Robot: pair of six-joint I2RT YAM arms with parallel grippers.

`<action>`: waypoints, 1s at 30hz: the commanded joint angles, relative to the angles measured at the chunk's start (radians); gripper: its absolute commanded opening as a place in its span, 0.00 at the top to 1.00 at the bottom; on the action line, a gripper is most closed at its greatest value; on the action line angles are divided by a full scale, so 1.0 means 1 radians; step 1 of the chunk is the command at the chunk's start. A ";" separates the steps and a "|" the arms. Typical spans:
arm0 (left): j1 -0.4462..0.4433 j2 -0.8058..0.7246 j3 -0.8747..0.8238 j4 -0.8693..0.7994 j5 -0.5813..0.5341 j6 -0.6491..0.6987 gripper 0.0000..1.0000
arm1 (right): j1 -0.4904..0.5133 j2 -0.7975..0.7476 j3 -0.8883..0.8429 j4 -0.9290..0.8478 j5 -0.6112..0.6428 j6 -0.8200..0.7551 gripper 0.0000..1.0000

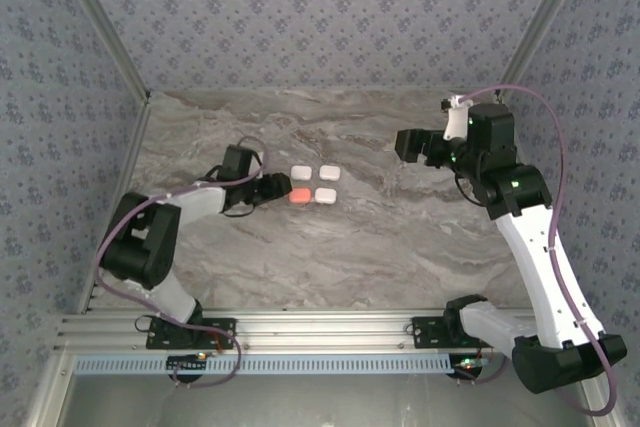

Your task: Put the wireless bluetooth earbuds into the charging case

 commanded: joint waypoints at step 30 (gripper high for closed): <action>0.184 -0.355 -0.424 0.516 -0.666 0.579 0.12 | -0.269 0.359 -0.981 1.527 0.133 -0.272 0.00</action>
